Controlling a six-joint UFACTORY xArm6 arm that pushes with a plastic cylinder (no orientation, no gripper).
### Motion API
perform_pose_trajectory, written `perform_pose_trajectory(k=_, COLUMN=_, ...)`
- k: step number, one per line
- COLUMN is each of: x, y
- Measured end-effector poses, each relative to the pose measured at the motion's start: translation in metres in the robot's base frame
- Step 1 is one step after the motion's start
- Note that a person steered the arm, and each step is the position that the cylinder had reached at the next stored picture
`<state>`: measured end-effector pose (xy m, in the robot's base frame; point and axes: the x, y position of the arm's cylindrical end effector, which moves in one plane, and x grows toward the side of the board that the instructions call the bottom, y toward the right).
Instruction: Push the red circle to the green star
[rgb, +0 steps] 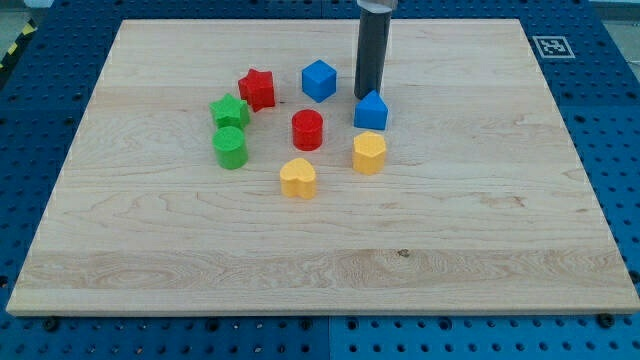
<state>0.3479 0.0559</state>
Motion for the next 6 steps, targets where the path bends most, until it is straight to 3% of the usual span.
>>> perform_pose_trajectory(k=1, x=0.004, y=-0.002)
perform_pose_trajectory(k=4, x=0.072, y=-0.043)
perform_pose_trajectory(k=6, x=0.097, y=-0.111)
